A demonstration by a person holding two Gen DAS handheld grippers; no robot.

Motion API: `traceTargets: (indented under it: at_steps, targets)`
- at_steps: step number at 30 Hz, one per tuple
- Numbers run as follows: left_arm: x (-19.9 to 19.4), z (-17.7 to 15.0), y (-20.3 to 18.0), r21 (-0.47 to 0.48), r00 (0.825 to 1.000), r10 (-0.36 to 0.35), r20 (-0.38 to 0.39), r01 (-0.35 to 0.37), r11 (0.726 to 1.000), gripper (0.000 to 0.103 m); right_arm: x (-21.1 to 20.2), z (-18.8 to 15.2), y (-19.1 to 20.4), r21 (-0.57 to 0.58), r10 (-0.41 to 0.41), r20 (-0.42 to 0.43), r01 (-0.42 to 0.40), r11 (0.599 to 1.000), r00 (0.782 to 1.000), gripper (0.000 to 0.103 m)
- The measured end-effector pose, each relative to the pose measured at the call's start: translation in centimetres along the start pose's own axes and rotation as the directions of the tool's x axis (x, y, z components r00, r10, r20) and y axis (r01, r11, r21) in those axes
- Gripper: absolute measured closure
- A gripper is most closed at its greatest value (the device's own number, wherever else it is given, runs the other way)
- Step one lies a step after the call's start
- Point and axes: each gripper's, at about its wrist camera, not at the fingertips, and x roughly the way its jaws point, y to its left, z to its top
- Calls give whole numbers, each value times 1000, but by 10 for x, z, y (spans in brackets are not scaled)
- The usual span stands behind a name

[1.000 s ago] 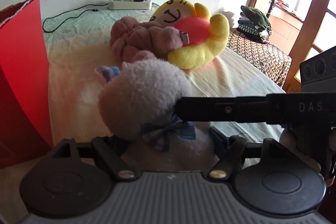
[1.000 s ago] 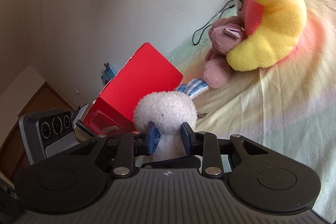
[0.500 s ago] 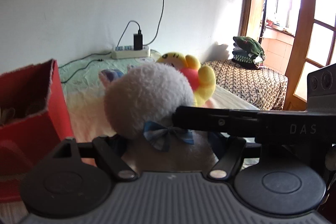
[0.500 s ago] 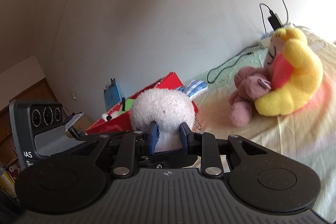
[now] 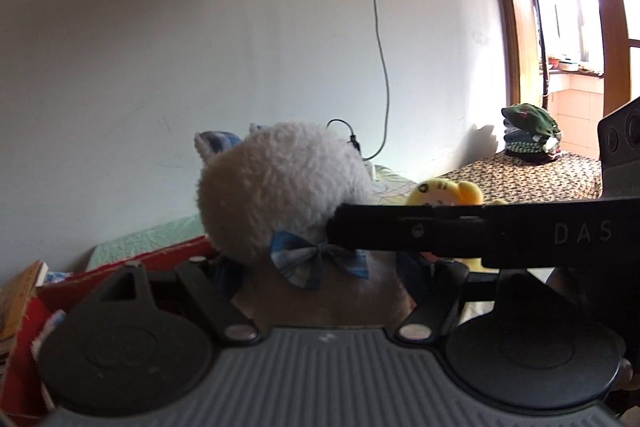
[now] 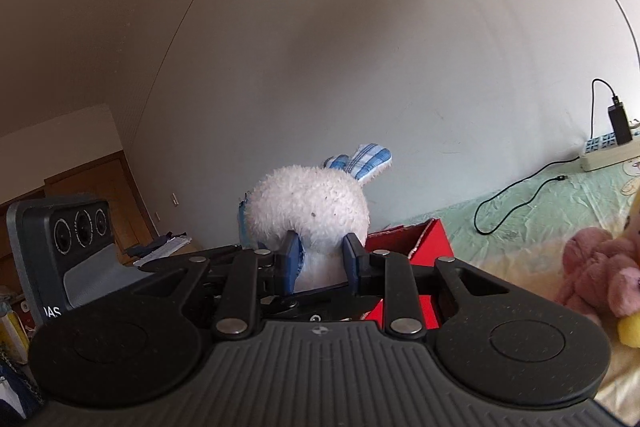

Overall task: Organize objects
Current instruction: 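Carry the white bunny over the red box and lower it inside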

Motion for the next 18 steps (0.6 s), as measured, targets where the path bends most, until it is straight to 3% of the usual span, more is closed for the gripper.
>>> traceTargets:
  at_steps: [7,18]
  targets:
    - [32,-1,57,-64,997,31,-70,-36,997,28,67,6,3,30,-63,-97,66,997,993,77]
    - [61,-32,109,-206,973,13,-232,-62,977,28,120,-12,18,-43,-195,-248,190,981,949,75]
